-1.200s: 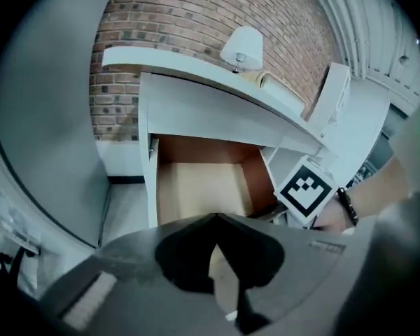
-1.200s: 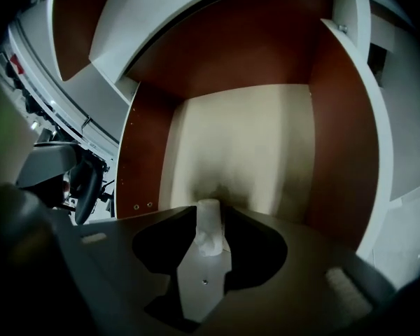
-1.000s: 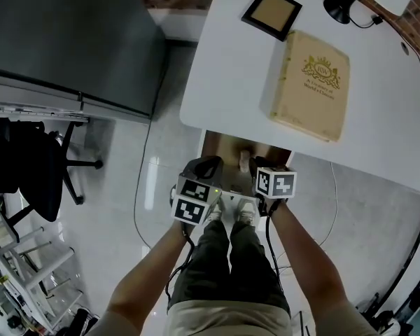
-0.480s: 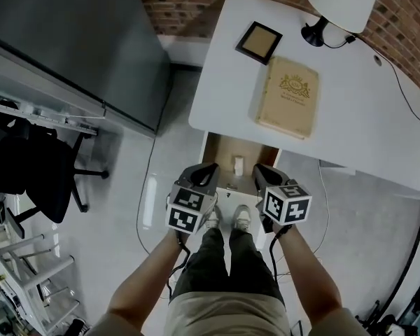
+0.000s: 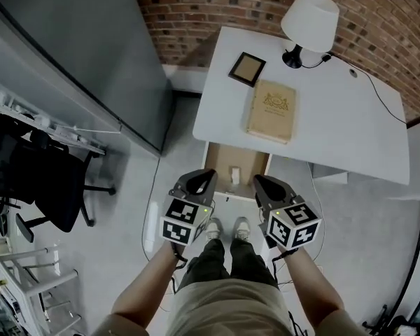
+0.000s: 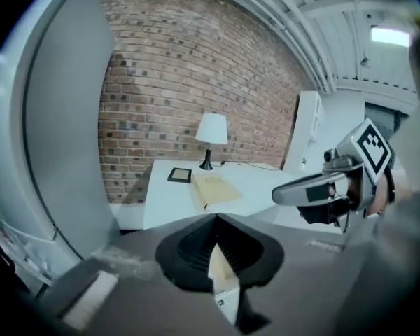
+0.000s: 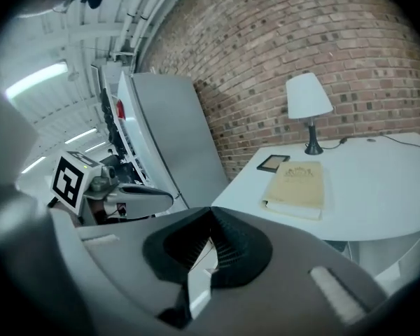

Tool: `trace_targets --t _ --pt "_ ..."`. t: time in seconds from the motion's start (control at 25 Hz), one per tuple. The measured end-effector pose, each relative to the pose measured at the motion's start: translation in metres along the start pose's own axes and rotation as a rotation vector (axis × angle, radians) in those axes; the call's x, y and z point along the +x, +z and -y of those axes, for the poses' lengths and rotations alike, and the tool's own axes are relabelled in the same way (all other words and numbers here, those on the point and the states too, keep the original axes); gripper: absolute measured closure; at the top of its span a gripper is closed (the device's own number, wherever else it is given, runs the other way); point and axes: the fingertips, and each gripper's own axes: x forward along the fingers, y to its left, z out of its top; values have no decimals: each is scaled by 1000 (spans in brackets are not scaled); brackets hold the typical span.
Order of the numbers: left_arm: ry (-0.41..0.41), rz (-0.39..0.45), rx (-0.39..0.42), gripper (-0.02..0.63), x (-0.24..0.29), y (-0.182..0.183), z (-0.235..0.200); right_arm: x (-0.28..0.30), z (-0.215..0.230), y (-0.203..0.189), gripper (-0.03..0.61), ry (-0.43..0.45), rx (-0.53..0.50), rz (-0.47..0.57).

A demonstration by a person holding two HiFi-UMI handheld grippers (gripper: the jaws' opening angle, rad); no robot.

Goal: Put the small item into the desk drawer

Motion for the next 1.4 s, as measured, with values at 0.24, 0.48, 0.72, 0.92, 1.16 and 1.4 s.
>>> trace_targets --t 0.24,0.48,0.72,0.92,1.16,1.4 --pt "6 107 51 611 -55 53 24 -51 -46 44 574 75 -78 75" --pt "15 211 78 611 -103 92 41 -102 -70 90 574 77 -149 168" --pt "24 276 148 611 -149 127 58 -144 -101 133 575 55 -289 259" --pt "27 339 169 611 -171 156 65 -161 -125 157 574 83 -329 306" --pt "25 339 158 611 -178 160 63 -162 -138 164 575 104 -349 302" --pt "43 341 149 611 -179 158 53 -152 -134 165 575 102 -353 287"
